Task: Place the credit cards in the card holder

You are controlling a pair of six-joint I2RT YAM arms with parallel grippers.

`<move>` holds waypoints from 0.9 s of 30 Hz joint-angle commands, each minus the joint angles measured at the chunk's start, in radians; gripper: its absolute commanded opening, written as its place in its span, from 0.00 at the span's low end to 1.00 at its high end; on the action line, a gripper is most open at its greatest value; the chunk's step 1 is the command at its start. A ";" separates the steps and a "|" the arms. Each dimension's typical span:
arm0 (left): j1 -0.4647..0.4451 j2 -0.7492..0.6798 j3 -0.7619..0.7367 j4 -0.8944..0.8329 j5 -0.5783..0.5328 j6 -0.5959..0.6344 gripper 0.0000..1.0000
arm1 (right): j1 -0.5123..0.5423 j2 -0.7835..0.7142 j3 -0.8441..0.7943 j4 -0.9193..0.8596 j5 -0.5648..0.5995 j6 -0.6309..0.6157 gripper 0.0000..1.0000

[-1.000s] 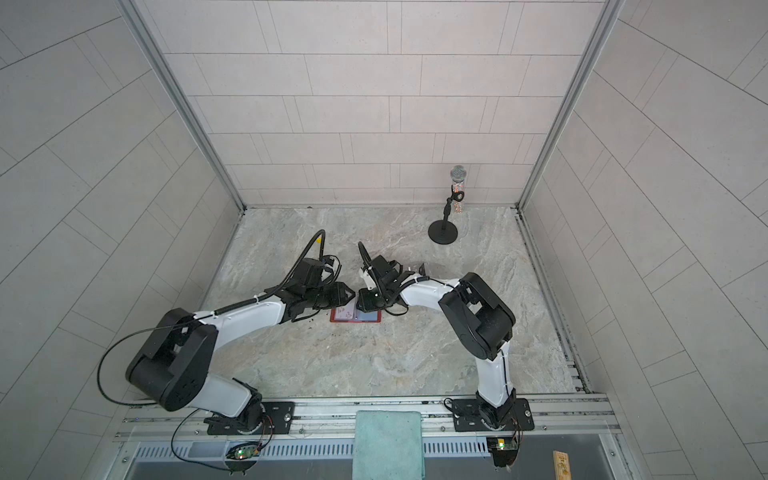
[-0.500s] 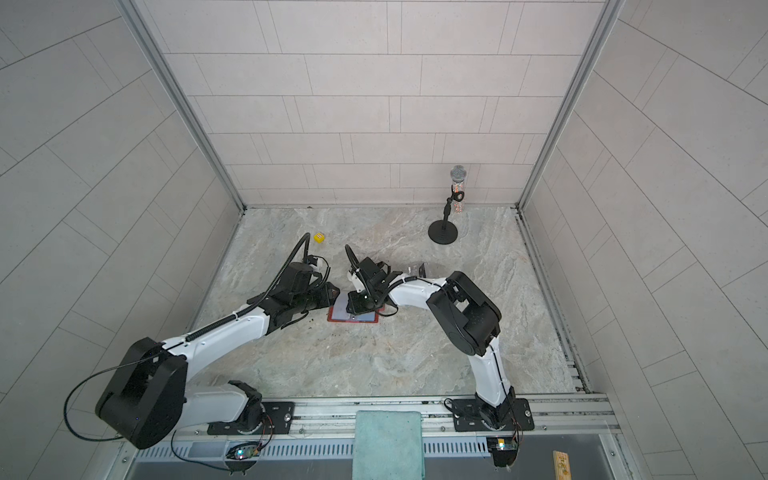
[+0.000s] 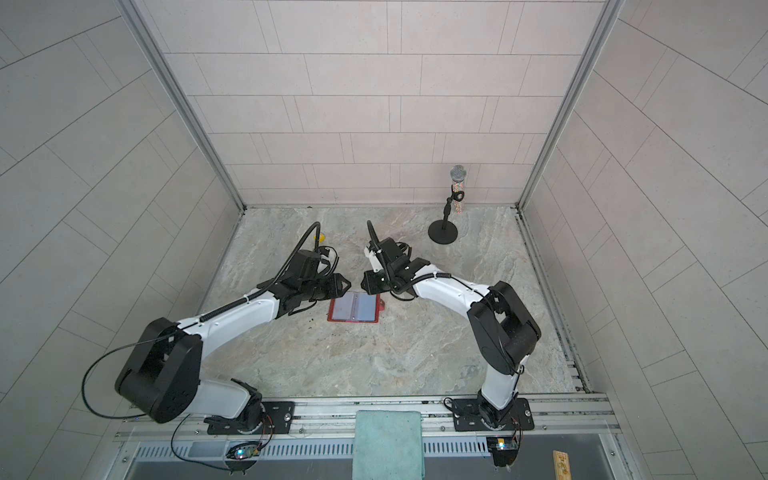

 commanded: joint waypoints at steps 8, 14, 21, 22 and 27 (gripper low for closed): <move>-0.102 0.245 0.257 -0.025 0.073 -0.046 0.40 | -0.191 -0.098 -0.020 -0.185 0.041 -0.108 0.27; -0.150 0.390 0.415 -0.050 0.102 -0.062 0.40 | -0.281 -0.128 -0.019 -0.258 0.117 -0.154 0.27; -0.177 0.519 0.542 -0.054 0.143 -0.093 0.43 | -0.353 -0.127 -0.035 -0.294 0.132 -0.188 0.29; -0.179 0.531 0.552 -0.049 0.143 -0.100 0.44 | -0.358 -0.127 -0.037 -0.294 0.135 -0.191 0.30; -0.187 0.598 0.602 -0.025 0.180 -0.135 0.46 | -0.372 -0.091 -0.021 -0.315 0.146 -0.209 0.35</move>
